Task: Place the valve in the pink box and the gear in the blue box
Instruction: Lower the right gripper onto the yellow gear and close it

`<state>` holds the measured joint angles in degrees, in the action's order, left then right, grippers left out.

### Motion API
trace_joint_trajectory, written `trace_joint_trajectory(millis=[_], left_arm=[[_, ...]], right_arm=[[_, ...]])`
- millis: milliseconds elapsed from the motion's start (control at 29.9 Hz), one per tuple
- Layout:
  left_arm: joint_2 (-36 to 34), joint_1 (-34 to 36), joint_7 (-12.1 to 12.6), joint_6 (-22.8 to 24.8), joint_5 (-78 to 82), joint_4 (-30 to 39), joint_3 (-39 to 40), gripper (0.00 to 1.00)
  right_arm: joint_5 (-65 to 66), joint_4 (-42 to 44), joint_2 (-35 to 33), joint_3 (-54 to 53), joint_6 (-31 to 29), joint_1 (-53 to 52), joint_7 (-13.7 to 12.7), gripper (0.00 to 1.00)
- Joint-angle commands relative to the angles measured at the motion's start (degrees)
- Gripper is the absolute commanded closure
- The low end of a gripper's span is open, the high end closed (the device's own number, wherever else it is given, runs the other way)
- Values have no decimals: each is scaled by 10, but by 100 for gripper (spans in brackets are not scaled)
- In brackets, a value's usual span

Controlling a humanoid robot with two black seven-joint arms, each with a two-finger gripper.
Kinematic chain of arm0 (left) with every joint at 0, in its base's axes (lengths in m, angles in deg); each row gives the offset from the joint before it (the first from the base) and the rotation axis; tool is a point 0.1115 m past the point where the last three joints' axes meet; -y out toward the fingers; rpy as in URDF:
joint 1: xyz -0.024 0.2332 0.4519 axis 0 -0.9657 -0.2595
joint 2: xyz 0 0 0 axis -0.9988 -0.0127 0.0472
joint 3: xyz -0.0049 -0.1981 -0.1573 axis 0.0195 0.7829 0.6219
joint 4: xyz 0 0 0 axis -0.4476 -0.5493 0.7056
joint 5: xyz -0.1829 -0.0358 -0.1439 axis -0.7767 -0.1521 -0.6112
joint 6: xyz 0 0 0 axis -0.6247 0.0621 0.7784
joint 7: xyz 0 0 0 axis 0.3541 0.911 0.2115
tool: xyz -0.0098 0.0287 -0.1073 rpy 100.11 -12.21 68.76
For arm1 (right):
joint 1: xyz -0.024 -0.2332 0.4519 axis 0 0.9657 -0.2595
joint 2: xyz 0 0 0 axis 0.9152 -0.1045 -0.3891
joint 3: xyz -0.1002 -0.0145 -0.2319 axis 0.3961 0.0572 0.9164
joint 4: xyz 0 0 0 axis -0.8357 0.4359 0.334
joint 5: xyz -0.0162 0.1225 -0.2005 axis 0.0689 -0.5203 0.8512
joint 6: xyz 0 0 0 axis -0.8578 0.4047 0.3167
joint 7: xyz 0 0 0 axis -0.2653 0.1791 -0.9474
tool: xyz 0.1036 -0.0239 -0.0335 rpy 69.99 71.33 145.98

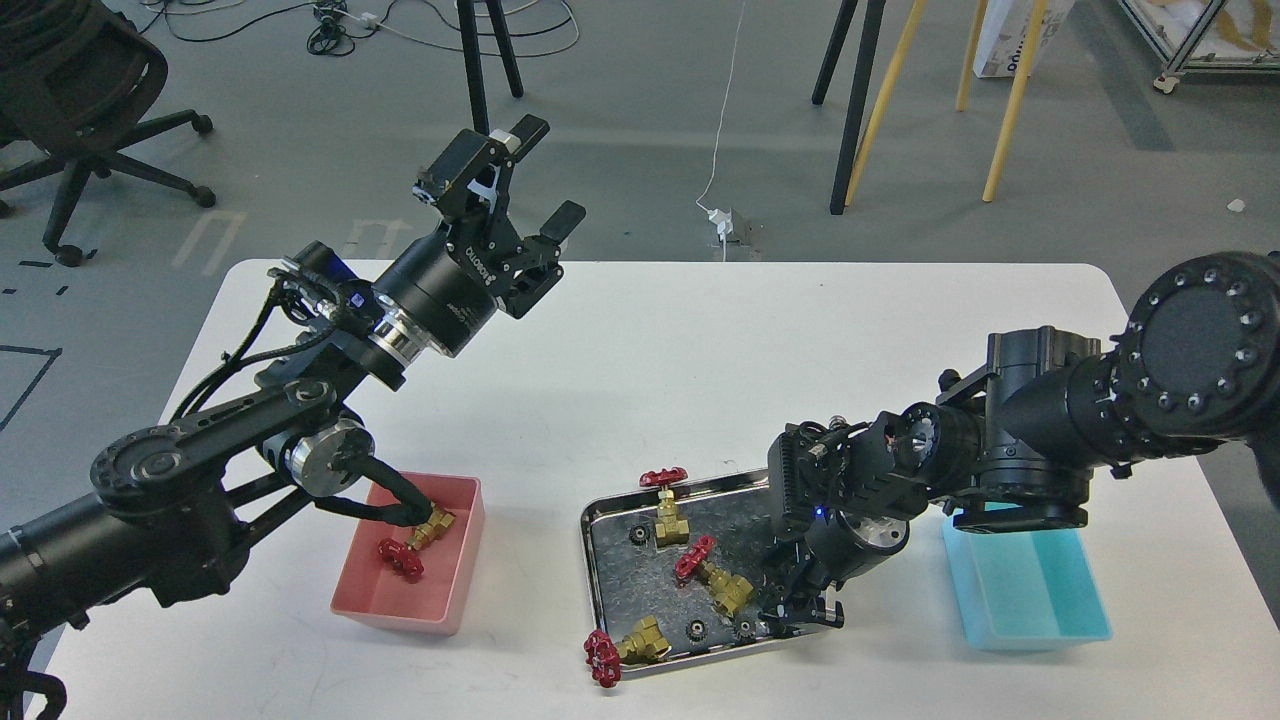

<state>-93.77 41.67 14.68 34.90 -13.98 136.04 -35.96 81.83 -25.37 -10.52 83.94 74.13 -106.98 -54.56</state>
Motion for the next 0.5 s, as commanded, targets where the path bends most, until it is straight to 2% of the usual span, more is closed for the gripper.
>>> trace_joint_trajectory(millis=[0, 468], left_arm=[[0, 0, 0, 0, 0, -1, 0, 4], [0, -1, 0, 0, 0, -5, 0, 4]], right_arm=[[2, 0, 0, 0, -1, 0, 0, 52], [6, 0, 0, 1, -6, 0, 0, 66]])
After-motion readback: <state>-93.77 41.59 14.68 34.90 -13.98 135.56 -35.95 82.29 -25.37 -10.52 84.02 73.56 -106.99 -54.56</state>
